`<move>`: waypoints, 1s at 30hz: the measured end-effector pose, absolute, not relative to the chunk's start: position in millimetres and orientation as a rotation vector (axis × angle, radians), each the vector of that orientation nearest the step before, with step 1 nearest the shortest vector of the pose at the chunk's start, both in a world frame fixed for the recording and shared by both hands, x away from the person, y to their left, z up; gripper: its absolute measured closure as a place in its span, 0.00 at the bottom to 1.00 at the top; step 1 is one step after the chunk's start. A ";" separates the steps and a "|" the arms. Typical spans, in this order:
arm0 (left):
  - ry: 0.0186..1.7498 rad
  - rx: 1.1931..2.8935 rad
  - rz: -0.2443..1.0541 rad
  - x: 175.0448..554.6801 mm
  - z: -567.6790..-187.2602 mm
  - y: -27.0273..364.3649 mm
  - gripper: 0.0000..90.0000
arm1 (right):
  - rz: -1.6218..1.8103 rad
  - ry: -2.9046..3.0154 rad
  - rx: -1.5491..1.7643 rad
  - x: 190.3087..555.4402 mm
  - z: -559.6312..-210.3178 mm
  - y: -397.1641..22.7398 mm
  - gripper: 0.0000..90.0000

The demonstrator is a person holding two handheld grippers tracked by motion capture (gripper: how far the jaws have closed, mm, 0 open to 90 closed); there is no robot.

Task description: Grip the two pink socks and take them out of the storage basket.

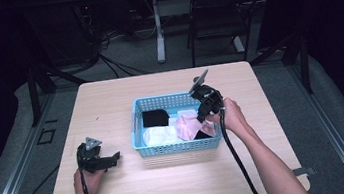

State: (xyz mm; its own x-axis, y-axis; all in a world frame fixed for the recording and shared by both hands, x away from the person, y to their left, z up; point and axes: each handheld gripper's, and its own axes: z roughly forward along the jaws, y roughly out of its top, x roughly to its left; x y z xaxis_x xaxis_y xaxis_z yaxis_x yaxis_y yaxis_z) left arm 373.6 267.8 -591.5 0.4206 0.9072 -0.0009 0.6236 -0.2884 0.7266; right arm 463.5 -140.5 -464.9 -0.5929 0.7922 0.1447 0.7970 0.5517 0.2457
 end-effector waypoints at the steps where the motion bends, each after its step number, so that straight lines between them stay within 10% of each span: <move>1: 1.291 2.021 0.555 373.6 -591.5 267.8 0.08 | -0.451 -2.755 -1.408 463.4 -463.1 -140.4 0.95; 30: 1.290 2.021 0.555 373.7 -591.5 267.8 0.08 | -0.483 -2.789 -1.367 465.0 -413.1 -135.0 0.95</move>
State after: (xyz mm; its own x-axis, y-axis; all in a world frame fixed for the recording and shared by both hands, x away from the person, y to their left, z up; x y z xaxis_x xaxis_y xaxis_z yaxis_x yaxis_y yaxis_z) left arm 373.7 267.8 -591.5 0.4212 0.9069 -0.0010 0.6233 -0.2887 0.7268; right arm 465.0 -135.0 -413.1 -0.6218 0.7720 0.1320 0.7714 0.5746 0.2736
